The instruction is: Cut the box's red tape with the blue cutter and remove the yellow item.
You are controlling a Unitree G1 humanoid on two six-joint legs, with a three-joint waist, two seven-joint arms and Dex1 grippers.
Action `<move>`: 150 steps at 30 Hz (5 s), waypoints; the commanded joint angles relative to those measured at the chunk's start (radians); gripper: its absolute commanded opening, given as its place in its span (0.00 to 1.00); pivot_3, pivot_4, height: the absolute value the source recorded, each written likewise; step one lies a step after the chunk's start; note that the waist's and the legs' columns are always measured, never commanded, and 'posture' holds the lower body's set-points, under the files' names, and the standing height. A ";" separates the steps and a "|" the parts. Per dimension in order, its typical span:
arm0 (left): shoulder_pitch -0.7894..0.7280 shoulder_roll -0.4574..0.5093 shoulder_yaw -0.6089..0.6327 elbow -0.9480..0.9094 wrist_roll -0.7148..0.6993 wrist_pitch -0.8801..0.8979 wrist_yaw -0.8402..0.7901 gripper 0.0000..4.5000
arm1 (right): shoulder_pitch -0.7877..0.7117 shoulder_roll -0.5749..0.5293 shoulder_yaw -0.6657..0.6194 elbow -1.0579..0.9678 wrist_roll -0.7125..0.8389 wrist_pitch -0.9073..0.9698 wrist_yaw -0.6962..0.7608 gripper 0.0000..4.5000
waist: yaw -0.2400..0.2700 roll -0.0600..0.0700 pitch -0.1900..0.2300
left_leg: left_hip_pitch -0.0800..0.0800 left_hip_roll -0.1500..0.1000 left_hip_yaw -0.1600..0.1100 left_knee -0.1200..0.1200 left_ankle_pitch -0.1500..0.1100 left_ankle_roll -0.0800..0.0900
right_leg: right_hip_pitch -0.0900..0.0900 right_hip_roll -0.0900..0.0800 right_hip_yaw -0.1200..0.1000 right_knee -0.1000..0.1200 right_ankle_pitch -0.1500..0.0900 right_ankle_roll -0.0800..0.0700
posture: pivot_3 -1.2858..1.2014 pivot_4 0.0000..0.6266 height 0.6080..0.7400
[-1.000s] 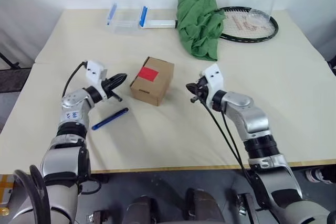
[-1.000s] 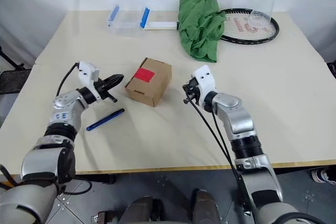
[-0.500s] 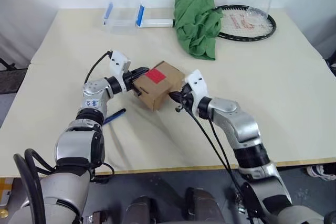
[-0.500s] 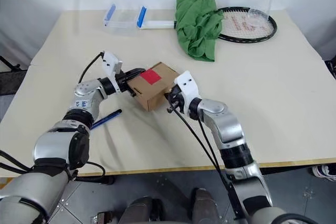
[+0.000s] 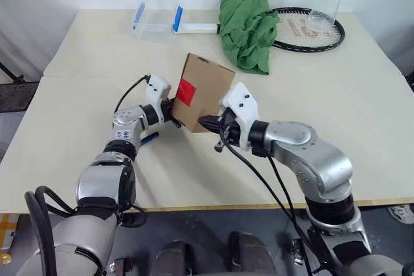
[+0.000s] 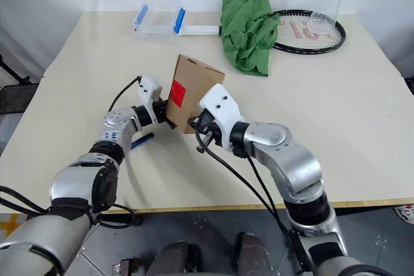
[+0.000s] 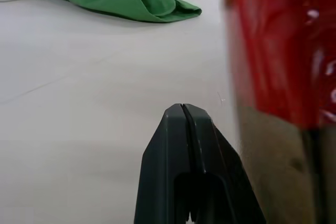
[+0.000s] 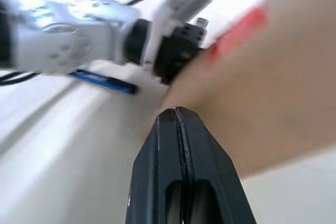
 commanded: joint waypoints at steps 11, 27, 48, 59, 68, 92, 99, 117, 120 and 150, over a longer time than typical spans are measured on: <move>0.067 0.158 0.036 -0.164 -0.063 0.081 -0.161 0.00 | -0.154 -0.186 -0.076 0.267 0.026 -0.183 0.125 0.00 | -0.001 -0.001 0.000 | 0.000 0.000 0.001 0.000 0.000 0.000 | 0.000 0.000 0.000 0.000 0.000 0.000 | 0.52 0.24 1.00; 0.394 0.137 -0.029 -1.186 -0.314 1.261 0.021 0.00 | -0.649 0.035 -0.050 1.700 -0.300 -1.108 0.065 0.00 | -0.052 -0.001 0.000 | 0.002 0.004 -0.006 -0.003 0.000 0.000 | 0.000 0.000 0.004 0.004 0.000 0.000 | 0.52 0.24 1.00; 0.211 0.021 -0.167 -0.785 -0.163 0.907 0.092 0.00 | -0.415 -0.031 -0.008 1.236 -0.279 -0.869 0.639 0.00 | -0.035 -0.001 0.000 | 0.002 0.002 -0.014 -0.001 0.001 -0.002 | 0.005 0.000 0.005 0.006 0.000 0.000 | 0.52 0.24 1.00; 0.195 -0.036 -0.333 -0.837 -0.144 0.907 -0.117 0.00 | 0.031 -0.285 -0.019 0.278 -0.140 -0.331 0.660 0.00 | 0.015 -0.001 0.001 | -0.002 0.000 -0.013 0.002 0.001 -0.002 | 0.003 0.000 0.003 0.004 0.000 0.000 | 0.52 0.24 1.00; 0.188 -0.100 -0.388 -0.823 -0.129 0.874 -0.156 0.00 | 0.135 -0.406 -0.094 0.073 -0.061 -0.148 0.560 0.00 | 0.035 -0.001 0.001 | -0.002 0.000 -0.005 0.007 0.002 -0.001 | 0.003 0.000 0.004 0.000 0.000 0.000 | 0.52 0.24 1.00; 0.070 -0.135 -0.290 -0.534 -0.063 0.575 -0.181 0.00 | 0.314 -0.555 -0.137 0.135 -0.029 -0.220 0.472 0.00 | 0.058 -0.002 0.001 | -0.012 0.000 -0.003 0.018 0.002 0.001 | 0.001 0.000 0.002 -0.004 0.000 0.000 | 0.52 0.24 1.00; -0.001 -0.082 -0.231 -0.416 -0.052 0.430 -0.172 0.00 | 0.309 -0.590 -0.144 0.233 -0.037 -0.290 0.464 0.00 | 0.054 -0.003 0.002 | -0.012 0.001 -0.002 0.018 0.002 0.001 | 0.000 0.000 0.002 -0.004 0.000 0.000 | 0.52 0.24 1.00; 0.285 0.418 -0.085 -0.831 -0.182 0.759 -0.391 0.69 | 0.339 -0.689 -0.464 0.343 0.108 -0.324 0.498 0.73 | 0.029 -0.003 0.002 | -0.009 0.003 -0.001 0.016 0.002 0.000 | -0.001 0.000 0.002 0.000 0.000 0.001 | 0.52 0.24 1.00; 0.454 0.484 -0.029 -0.970 -0.216 0.802 -0.372 0.88 | 0.298 -0.673 -0.452 0.317 0.157 -0.296 0.489 0.95 | 0.028 -0.003 0.003 | -0.009 0.005 0.000 0.017 0.002 0.000 | -0.001 0.000 0.004 0.000 0.000 0.001 | 0.52 0.24 1.00; 0.950 0.490 0.256 -1.149 -0.351 0.538 -0.348 0.99 | 0.027 -0.457 -0.198 0.130 0.295 -0.222 0.356 1.00 | 0.029 -0.002 0.003 | -0.010 0.007 0.000 0.017 0.002 0.000 | -0.002 -0.001 0.005 0.000 0.000 0.000 | 0.52 0.24 1.00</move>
